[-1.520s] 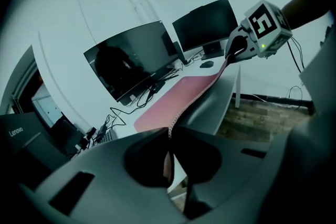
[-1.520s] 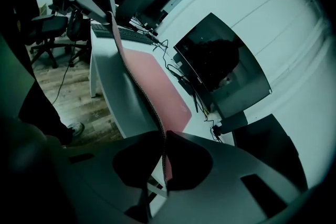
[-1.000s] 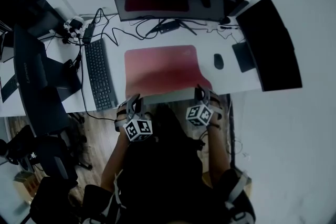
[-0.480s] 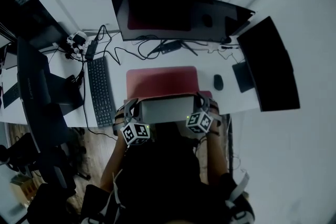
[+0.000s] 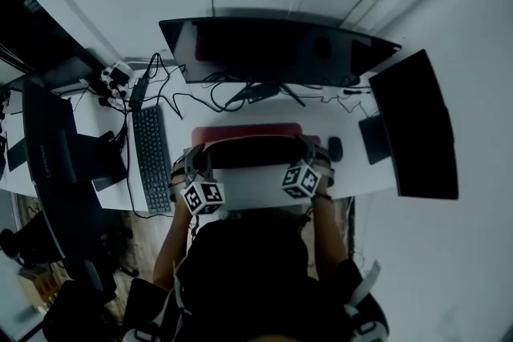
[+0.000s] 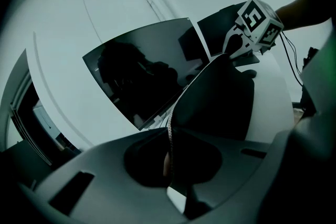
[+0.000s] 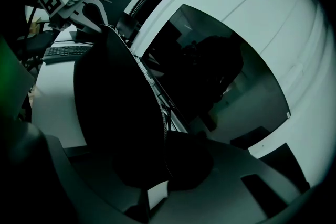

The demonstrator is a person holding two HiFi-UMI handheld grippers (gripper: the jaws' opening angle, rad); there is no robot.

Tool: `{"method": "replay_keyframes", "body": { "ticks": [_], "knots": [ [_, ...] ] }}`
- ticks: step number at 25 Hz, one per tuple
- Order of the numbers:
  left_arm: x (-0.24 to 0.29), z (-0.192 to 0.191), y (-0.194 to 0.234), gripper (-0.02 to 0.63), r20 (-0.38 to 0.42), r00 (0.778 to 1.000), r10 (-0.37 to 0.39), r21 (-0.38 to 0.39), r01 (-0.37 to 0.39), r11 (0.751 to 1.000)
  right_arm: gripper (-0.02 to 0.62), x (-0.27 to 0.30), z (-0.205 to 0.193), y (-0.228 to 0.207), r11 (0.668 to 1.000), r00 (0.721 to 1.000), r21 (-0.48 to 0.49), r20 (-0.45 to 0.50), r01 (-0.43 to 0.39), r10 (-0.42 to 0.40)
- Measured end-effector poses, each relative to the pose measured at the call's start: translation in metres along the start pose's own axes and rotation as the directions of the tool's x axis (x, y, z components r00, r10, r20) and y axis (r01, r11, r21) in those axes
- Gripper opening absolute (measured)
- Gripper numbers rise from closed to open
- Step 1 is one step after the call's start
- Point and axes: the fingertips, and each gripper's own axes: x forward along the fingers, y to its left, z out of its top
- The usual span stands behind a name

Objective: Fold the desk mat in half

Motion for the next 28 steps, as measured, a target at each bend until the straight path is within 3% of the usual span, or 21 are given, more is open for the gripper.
{"method": "replay_keyframes", "body": {
  "ticks": [9,28],
  "knots": [
    [0.065,-0.011,0.022,0.023,-0.097,0.995,0.021,-0.013,-0.023,1.000,0.025,0.075,0.016,-0.006,0.997,0.998,-0.053,-0.004,-0.064,0.064],
    [0.182,-0.063,0.004,0.023,-0.272,0.962,-0.002,0.002,0.003,1.000,0.025,0.197,-0.006,0.022,0.976,0.980,-0.107,-0.084,-0.189,0.181]
  ]
}}
